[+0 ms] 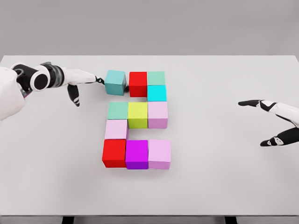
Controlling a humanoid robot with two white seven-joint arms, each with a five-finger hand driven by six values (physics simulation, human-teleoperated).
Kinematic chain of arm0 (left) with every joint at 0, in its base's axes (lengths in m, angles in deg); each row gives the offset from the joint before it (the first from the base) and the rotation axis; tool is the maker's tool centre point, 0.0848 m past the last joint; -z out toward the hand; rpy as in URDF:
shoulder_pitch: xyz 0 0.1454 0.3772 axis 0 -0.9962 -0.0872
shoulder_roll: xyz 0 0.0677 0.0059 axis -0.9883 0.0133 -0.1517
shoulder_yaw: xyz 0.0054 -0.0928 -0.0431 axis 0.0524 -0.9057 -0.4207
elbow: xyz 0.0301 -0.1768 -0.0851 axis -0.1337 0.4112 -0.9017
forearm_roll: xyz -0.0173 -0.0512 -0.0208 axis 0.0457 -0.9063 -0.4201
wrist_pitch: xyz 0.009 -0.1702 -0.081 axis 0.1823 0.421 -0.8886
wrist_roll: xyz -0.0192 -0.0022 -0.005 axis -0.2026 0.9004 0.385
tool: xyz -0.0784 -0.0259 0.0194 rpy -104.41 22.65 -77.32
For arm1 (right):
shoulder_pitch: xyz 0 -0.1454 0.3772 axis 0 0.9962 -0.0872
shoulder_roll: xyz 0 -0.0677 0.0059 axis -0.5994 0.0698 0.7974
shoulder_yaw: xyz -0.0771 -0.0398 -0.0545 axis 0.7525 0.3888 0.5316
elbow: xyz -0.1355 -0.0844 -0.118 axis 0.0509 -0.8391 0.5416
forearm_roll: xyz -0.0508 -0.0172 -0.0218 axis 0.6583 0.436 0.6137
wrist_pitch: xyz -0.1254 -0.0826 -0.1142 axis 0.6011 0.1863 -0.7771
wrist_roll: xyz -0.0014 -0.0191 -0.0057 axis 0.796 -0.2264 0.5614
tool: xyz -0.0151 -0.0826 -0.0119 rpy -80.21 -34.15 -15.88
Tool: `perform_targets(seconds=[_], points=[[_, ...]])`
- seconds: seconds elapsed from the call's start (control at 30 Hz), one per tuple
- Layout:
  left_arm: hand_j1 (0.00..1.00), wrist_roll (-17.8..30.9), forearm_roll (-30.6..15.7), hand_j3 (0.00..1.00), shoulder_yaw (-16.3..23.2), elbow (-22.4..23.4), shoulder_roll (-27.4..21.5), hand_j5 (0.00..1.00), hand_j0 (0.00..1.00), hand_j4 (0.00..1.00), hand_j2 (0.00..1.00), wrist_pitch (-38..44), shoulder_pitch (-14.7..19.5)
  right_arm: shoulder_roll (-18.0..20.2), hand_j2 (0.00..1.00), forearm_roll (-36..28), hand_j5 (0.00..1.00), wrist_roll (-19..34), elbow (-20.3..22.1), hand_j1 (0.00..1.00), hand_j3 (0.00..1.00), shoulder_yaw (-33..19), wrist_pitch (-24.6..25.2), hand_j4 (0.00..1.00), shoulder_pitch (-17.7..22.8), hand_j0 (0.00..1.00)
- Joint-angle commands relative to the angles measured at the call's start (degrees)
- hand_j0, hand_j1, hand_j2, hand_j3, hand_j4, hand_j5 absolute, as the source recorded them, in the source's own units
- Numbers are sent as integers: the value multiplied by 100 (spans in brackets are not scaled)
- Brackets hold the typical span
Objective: Assemble the squares on the desktop into the number 2
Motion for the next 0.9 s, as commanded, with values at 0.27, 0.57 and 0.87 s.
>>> perform_targets(seconds=[0.27,0.57,0.87], points=[[100,-2,13,100,-6,-37,24,100,100,100,100,-1,-9,-2,100,-2,100,-2,5,100,100,21,14,100,-9,100],[100,-2,13,100,3,-72,15,100,100,100,100,-10,-18,-11,100,-2,100,-2,23,100,100,56,14,100,-9,100],[100,-2,22,100,38,-81,15,100,100,100,100,-10,-35,-2,100,68,100,-2,137,100,100,143,14,100,0,100]])
